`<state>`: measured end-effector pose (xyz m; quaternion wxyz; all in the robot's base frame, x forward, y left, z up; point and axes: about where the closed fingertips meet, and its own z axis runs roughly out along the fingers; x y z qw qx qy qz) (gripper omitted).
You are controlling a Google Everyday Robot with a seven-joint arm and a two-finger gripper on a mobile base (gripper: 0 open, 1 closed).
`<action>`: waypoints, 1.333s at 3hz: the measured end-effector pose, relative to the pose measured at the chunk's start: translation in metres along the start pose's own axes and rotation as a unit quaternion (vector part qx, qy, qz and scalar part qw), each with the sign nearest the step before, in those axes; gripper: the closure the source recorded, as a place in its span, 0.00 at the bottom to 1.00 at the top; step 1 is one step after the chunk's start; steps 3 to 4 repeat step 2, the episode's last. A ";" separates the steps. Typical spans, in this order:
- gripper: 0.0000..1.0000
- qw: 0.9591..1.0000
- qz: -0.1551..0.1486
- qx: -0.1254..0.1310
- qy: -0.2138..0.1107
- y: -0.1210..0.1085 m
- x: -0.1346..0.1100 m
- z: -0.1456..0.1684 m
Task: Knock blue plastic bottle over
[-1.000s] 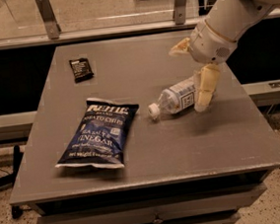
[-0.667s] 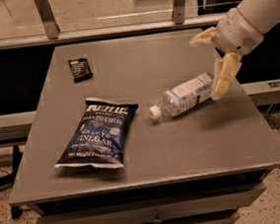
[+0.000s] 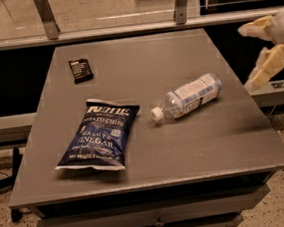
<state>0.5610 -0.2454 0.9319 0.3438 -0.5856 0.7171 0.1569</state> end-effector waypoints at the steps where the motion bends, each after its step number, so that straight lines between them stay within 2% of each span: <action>1: 0.00 0.998 0.034 0.042 -0.013 0.022 0.008 -0.028; 4: 0.00 0.998 0.038 0.041 -0.011 0.024 0.013 -0.027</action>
Offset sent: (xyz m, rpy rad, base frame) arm -0.0256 -0.0159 0.0099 0.0344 -0.0236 -0.0880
